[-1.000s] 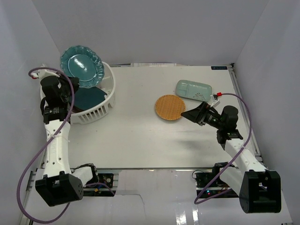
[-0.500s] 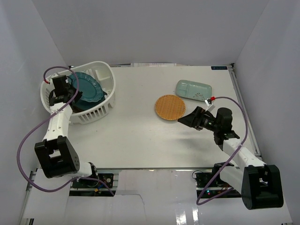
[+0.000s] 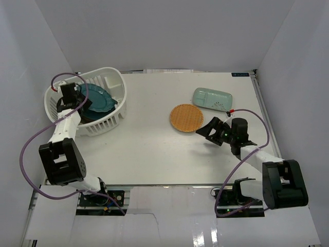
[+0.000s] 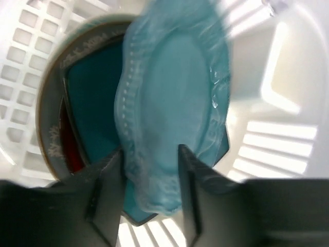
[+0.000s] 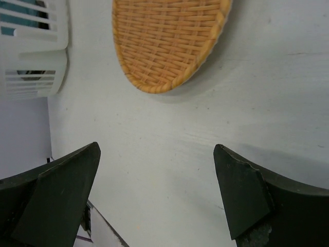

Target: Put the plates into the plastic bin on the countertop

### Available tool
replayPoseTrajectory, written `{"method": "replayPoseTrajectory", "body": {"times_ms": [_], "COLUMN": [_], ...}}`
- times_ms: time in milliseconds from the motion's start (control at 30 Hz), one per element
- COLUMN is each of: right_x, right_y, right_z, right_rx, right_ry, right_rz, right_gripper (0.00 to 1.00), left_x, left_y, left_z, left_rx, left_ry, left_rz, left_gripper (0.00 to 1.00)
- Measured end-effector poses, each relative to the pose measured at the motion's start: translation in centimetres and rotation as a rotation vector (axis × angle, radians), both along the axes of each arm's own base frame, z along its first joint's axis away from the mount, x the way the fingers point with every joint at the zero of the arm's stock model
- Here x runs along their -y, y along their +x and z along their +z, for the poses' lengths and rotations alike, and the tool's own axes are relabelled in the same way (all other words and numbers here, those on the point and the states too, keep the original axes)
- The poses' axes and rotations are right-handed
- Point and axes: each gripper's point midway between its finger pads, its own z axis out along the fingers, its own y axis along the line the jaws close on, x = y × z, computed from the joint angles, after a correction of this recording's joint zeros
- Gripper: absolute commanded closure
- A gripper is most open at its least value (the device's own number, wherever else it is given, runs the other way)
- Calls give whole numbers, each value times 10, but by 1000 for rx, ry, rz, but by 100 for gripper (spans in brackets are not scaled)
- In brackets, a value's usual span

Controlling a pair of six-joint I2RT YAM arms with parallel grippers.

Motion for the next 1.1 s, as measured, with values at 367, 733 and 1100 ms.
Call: {"method": "replayPoseTrajectory", "body": {"times_ms": [367, 733, 1100], "right_x": [5, -16, -24], "right_y": [41, 68, 41], "right_z": [-43, -57, -8], "right_rx": [-119, -153, -35], "right_ry": [-22, 77, 155], "right_rz": [-143, -153, -100], "right_gripper": [27, 86, 92], "left_x": [-13, 0, 310], "left_y": [-13, -59, -101], "left_z": [-1, 96, 107], "left_rx": [12, 247, 312], "left_ry": [49, 161, -97], "left_rz": [82, 113, -838], "left_gripper": [2, 2, 2]}}
